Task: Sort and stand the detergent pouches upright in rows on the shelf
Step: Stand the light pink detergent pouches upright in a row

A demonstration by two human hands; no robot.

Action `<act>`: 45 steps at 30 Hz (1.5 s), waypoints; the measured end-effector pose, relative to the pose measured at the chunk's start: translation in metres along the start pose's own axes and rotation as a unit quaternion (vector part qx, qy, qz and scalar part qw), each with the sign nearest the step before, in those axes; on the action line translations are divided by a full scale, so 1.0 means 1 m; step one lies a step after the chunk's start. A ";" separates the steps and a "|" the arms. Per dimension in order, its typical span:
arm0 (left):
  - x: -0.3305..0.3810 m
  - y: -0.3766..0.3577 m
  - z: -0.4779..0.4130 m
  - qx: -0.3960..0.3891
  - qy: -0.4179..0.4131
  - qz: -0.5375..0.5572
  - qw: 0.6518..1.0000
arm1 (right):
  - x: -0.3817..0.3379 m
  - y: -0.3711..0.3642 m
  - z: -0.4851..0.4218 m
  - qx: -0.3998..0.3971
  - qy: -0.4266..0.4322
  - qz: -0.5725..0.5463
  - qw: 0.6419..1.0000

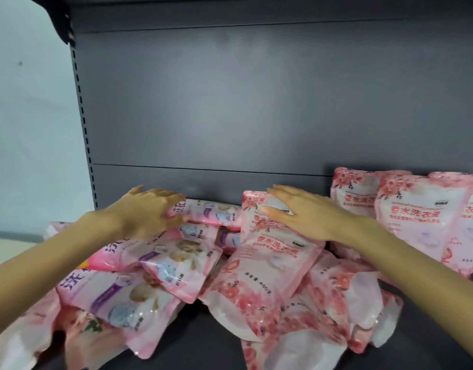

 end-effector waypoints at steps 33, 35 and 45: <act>0.125 -0.029 -0.096 -0.036 -0.252 0.127 0.959 | 0.083 -0.054 -0.007 -0.133 -0.166 -0.152 0.965; 0.122 -0.028 -0.105 -0.025 -0.237 0.126 0.963 | 0.084 -0.051 -0.008 -0.121 -0.157 -0.202 0.959; 0.098 -0.009 -0.112 0.077 -0.167 0.470 0.863 | 0.064 -0.005 -0.009 0.021 -0.073 -0.315 0.946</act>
Point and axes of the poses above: each hand's wrist, its own z-axis away from the middle knuckle, its own y-axis out of the back of the hand, x = y × z, the point moved 9 cm from there along -z, towards the middle knuckle, and after that the axes turned 15 degrees about -y, right-handed, at the moved point
